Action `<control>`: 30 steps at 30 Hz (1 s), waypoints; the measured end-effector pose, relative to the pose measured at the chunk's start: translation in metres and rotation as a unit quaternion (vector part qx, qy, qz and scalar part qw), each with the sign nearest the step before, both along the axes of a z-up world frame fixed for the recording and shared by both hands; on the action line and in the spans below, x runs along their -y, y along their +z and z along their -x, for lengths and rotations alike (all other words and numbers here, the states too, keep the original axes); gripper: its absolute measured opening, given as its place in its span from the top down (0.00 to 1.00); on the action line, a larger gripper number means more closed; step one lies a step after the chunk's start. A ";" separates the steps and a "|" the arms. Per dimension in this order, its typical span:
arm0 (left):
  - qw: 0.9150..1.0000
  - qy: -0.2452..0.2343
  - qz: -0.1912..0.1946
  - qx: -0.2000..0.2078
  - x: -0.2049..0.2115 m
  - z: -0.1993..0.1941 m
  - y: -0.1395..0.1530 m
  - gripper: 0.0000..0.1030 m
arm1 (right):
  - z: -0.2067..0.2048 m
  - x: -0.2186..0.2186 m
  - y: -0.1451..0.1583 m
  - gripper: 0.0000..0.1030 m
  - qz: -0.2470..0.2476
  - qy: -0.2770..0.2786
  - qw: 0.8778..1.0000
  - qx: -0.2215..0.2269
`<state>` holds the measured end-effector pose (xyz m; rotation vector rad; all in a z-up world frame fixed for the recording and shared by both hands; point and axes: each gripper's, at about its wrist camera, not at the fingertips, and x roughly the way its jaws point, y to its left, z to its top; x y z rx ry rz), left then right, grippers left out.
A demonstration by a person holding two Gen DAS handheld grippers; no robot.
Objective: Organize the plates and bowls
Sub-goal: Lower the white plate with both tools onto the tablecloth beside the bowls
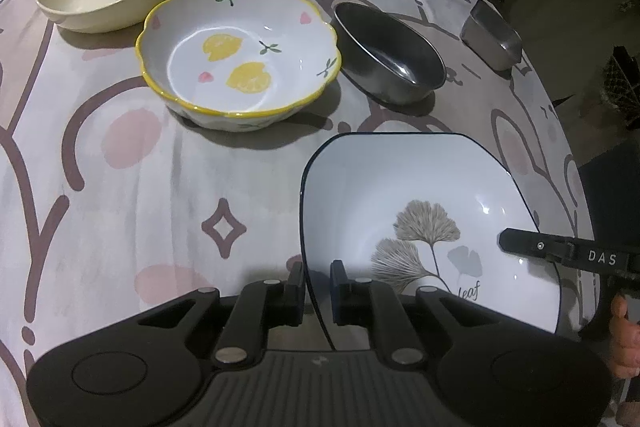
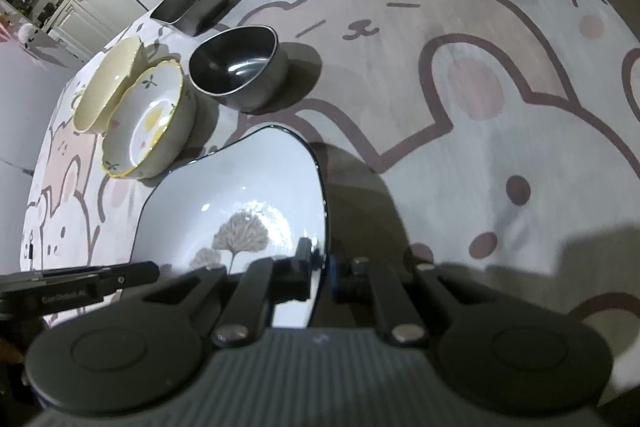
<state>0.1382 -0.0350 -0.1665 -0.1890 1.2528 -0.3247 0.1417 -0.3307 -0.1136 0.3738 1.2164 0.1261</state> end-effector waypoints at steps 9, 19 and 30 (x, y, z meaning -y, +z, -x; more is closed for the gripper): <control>1.000 0.008 -0.002 0.004 0.002 -0.015 -0.002 0.87 | -0.014 0.000 -0.003 0.90 0.004 -0.010 1.000 -0.002; 1.000 0.007 -0.006 0.008 0.003 -0.022 -0.003 0.88 | -0.019 0.002 -0.005 0.89 0.004 -0.013 1.000 -0.006; 1.000 0.000 -0.012 0.006 0.003 -0.021 -0.003 0.88 | -0.019 0.002 -0.008 0.89 0.005 -0.011 1.000 -0.011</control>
